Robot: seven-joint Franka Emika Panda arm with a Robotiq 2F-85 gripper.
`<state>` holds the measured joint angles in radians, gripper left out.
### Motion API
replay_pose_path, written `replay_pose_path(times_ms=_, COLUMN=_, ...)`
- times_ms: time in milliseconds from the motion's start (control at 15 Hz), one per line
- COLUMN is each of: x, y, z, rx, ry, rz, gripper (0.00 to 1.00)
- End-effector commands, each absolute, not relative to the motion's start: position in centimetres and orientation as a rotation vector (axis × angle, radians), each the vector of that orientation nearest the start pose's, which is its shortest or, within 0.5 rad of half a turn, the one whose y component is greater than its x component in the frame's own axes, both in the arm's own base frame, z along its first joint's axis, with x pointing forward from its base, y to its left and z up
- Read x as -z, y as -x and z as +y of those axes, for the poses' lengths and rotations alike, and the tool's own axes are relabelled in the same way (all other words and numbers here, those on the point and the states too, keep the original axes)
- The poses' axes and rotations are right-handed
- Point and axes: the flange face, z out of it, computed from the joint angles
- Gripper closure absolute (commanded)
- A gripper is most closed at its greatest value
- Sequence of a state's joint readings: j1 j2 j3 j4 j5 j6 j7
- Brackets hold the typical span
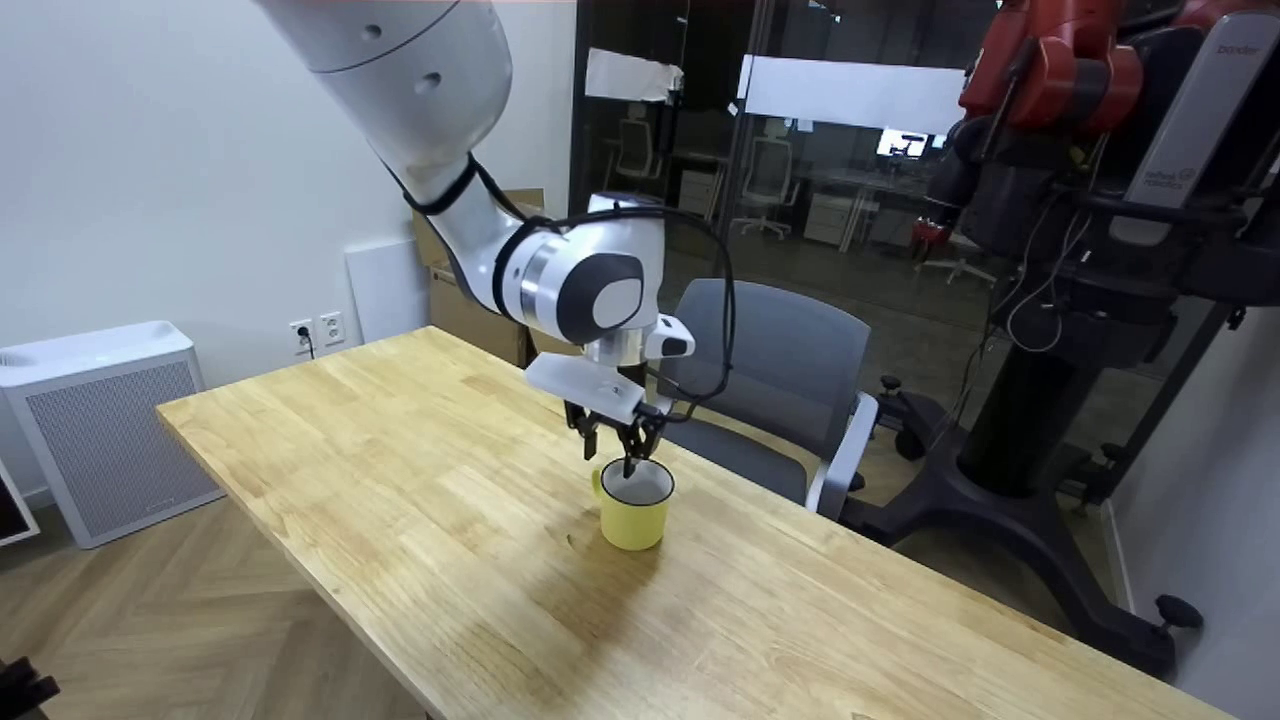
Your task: Move the mug slightly to the left
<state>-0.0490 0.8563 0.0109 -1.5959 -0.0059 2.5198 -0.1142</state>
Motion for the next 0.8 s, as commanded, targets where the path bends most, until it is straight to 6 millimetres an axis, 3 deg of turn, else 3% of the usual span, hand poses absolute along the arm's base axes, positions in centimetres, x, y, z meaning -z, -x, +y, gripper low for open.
replay_pose_path(times_ms=0, x=-14.5, y=-68.5, z=-2.1, rx=0.045, ry=3.117, rz=-0.068, gripper=0.06)
replay_pose_path(times_ms=133, x=-15.2, y=-67.7, z=-1.9, rx=0.007, ry=3.104, rz=-0.078, gripper=0.00)
replay_pose_path(times_ms=400, x=-17.0, y=-65.8, z=-1.7, rx=-0.118, ry=3.075, rz=-0.064, gripper=0.00)
replay_pose_path(times_ms=467, x=-15.2, y=-67.2, z=-1.8, rx=-0.067, ry=3.097, rz=-0.096, gripper=0.00)
replay_pose_path(times_ms=733, x=-16.4, y=-66.3, z=-1.7, rx=-0.107, ry=3.088, rz=-0.088, gripper=0.00)
